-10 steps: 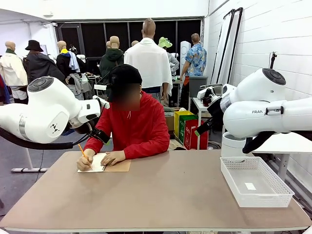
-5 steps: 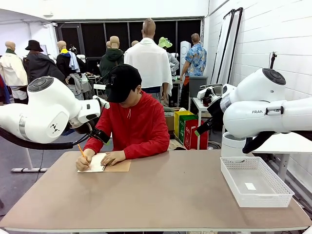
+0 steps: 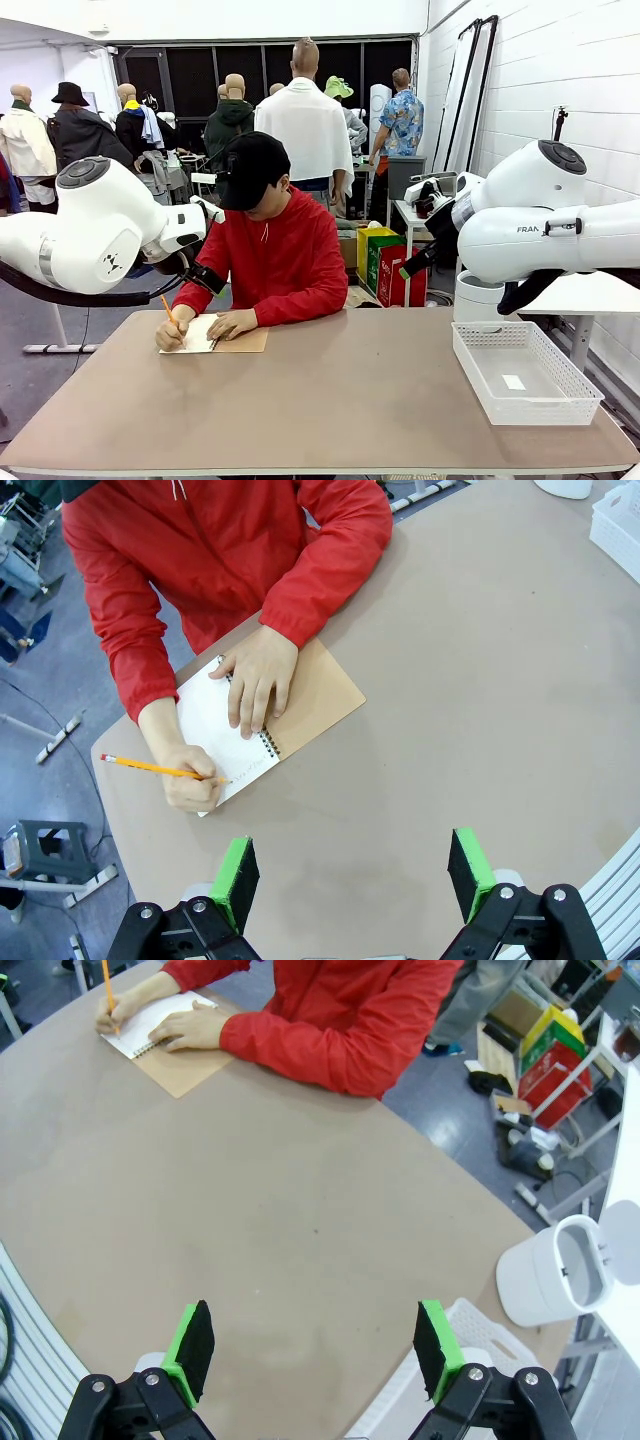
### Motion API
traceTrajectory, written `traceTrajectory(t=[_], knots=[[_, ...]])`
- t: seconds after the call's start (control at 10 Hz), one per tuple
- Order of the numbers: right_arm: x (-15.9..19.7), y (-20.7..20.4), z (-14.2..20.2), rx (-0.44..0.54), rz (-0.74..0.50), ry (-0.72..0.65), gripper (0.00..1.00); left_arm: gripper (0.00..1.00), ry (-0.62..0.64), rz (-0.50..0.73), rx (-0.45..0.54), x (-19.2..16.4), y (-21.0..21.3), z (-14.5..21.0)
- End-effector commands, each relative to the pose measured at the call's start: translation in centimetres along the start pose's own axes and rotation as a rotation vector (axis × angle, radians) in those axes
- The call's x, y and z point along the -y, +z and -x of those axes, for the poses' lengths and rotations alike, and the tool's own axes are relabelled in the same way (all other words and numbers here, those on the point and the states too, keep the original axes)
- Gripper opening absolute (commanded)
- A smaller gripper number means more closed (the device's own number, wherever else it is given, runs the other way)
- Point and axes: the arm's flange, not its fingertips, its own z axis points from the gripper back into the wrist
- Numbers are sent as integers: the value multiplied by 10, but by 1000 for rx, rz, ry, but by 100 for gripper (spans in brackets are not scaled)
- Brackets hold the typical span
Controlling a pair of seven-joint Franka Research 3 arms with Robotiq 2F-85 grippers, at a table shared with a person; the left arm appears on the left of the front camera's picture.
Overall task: Sort the paper based on its condition.
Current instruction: If a person hands you a paper, place it in the Organizing basket , and if it's crumpled, put it in the Trash can.
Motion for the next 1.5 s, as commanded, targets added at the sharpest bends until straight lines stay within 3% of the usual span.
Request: traceTrajectory(t=[0.0,1.4], knots=[[1,0,1,-2,-4,-2,100,100,0,-1,-1,0,0,0],[1,0,1,-2,-4,-2,100,100,0,-1,-1,0,0,0]])
